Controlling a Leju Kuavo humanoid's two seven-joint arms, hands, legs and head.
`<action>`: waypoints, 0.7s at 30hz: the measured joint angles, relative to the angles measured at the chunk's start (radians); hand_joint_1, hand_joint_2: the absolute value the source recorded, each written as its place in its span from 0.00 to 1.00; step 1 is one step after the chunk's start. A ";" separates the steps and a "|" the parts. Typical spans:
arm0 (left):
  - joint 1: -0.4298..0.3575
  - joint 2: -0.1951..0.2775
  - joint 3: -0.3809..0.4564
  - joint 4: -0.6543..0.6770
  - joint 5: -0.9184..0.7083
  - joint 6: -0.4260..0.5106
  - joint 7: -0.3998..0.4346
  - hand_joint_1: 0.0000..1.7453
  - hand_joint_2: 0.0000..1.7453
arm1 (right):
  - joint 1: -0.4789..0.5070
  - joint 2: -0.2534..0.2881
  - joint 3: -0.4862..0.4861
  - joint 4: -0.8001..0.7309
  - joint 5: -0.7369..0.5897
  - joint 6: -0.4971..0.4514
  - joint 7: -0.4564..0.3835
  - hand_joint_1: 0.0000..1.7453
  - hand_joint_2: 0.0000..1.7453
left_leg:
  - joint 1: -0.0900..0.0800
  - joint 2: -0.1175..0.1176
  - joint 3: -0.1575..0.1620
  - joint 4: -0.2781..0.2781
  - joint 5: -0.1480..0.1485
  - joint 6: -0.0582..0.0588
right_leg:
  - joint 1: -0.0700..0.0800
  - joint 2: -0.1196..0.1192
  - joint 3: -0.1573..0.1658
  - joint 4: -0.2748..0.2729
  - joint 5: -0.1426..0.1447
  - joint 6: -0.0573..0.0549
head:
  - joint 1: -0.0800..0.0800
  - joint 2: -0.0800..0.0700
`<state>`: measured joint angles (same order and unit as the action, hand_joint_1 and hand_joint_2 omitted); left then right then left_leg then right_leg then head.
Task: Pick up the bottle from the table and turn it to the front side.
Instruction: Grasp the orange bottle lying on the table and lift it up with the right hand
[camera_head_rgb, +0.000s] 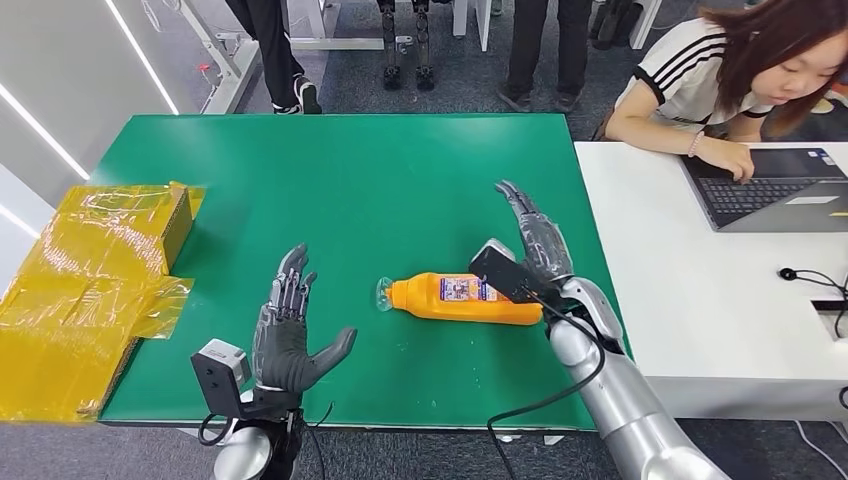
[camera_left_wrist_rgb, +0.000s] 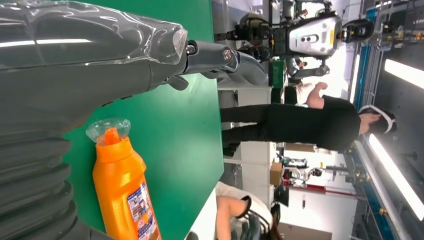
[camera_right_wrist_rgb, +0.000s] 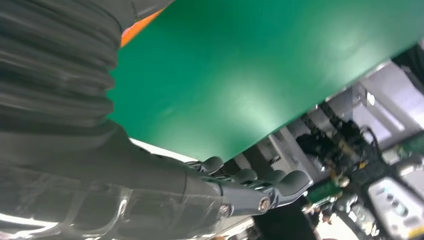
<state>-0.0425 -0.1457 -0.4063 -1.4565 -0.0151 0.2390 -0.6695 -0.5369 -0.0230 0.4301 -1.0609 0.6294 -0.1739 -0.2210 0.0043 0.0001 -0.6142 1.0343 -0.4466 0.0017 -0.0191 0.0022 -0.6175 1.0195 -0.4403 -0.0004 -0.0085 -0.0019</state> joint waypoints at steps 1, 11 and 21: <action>-0.002 0.000 -0.002 0.005 0.000 -0.001 0.000 0.00 1.00 | -0.019 -0.001 0.006 0.022 0.001 0.006 0.004 0.00 1.00 | 0.000 0.000 0.000 0.000 0.000 0.000 | 0.000 0.000 0.000 0.000 0.000 0.000 | 0.000 0.000; -0.016 0.001 -0.012 0.027 0.004 -0.011 0.002 0.00 1.00 | -0.144 -0.011 0.079 0.185 0.026 0.218 0.085 0.00 1.00 | 0.000 0.000 -0.001 0.000 0.000 0.000 | 0.000 0.001 0.000 0.000 0.000 0.000 | 0.000 0.000; -0.033 0.001 -0.012 0.031 0.034 -0.064 0.080 0.00 1.00 | -0.394 -0.043 0.300 0.412 0.009 0.727 0.165 0.00 1.00 | 0.000 0.000 -0.001 0.000 0.001 0.001 | 0.000 0.000 0.000 0.000 0.001 0.000 | 0.000 0.000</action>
<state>-0.0756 -0.1446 -0.4181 -1.4253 0.0193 0.1747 -0.5895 -0.9311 -0.0665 0.7301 -0.6490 0.6381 0.5532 -0.0564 0.0042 -0.0003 -0.6149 1.0346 -0.4457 0.0023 -0.0192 0.0019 -0.6179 1.0195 -0.4396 -0.0003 -0.0084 -0.0019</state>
